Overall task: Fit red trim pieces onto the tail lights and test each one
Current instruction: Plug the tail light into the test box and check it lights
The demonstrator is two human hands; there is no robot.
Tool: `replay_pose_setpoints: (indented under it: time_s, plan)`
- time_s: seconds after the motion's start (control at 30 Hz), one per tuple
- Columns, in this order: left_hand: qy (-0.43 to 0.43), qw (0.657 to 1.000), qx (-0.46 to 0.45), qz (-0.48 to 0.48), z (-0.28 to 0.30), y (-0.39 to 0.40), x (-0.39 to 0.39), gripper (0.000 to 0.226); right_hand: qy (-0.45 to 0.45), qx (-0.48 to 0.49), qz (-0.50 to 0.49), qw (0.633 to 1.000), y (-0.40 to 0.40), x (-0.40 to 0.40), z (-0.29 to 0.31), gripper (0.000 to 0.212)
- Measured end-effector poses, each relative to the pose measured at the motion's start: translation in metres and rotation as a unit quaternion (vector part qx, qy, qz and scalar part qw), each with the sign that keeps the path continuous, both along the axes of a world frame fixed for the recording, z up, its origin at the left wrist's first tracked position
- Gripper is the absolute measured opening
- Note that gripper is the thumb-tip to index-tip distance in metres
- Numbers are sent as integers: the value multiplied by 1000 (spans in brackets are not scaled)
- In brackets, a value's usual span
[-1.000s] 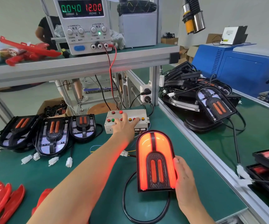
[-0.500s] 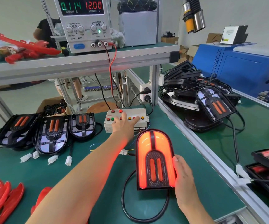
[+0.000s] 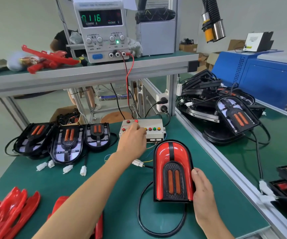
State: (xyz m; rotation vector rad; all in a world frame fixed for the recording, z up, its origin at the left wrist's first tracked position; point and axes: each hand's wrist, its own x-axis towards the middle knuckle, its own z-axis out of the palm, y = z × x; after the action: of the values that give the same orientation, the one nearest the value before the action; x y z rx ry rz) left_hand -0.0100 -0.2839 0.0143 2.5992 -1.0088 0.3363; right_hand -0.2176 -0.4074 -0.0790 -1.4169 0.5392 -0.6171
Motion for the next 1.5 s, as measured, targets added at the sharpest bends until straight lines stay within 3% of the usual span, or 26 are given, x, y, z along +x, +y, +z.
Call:
replay_pose_setpoints:
  time_s: [0.1,0.2,0.27,0.5,0.73,0.9,0.97,1.07,1.13,1.2,1.27,1.4,1.5]
  plan:
    - [69,991,38,-107,1,33,-19,26,2,14,-9,1000,1,0,2,35]
    - [21,978,165,-123,-9,56,-24,33,12,16,-28,999,4,-2,6,35]
    - [-2,975,197,-99,-17,64,-29,32,28,28,-39,998,6,-5,10,34]
    - [4,982,142,-128,-24,77,-44,24,151,51,-65,985,9,-23,24,38]
    - [-16,968,172,-181,-33,97,-53,25,235,26,-64,970,14,-39,32,45]
    - [-40,968,183,-168,-34,100,-55,25,305,-100,-42,946,11,-39,54,58]
    - [-34,970,177,-165,-35,101,-55,26,352,-196,-17,915,10,-42,62,59]
    - [-25,971,171,-166,-38,101,-52,29,404,-373,-44,834,15,-37,67,67]
    - [-16,974,153,-167,-43,101,-50,31,338,-490,-64,801,30,-23,72,50]
    - [-15,978,130,-164,-44,102,-48,25,236,-576,-17,782,53,-3,79,32]
    - [-5,981,120,-154,-42,102,-46,19,214,-664,65,714,72,20,79,28]
    - [22,982,118,-148,-37,101,-42,20,320,-733,182,572,87,62,78,30]
    - [-3,976,155,-156,-34,100,-39,20,320,-748,205,544,89,79,78,27]
